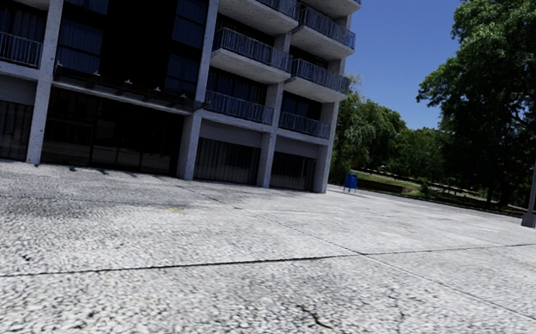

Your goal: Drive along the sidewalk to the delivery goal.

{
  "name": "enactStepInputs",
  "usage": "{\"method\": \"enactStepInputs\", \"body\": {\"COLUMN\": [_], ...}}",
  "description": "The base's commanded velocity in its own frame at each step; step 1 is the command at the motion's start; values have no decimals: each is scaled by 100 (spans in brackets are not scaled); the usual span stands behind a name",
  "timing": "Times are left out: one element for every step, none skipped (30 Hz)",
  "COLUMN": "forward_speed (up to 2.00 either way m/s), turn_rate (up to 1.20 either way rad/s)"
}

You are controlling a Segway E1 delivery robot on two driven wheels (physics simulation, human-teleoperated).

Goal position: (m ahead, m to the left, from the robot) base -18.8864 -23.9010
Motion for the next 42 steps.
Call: {"method": "enactStepInputs", "body": {"forward_speed": [0,0,0,0,0,0,0,0,0,0,0,0,0,0,0,0,0,0,0,0,0,0,0,0,0,0,0,0,0,0,55,78,116,116,133,137,138,138,139,139,144,144], "turn_rate": [0,0,0,0,0,0,0,0,0,0,0,0,0,0,0,0,0,0,0,0,0,0,0,0,0,0,0,0,0,0,0,-32,-42,-42,-45,-45,-45,-45,-46,-46,-47,-47]}}
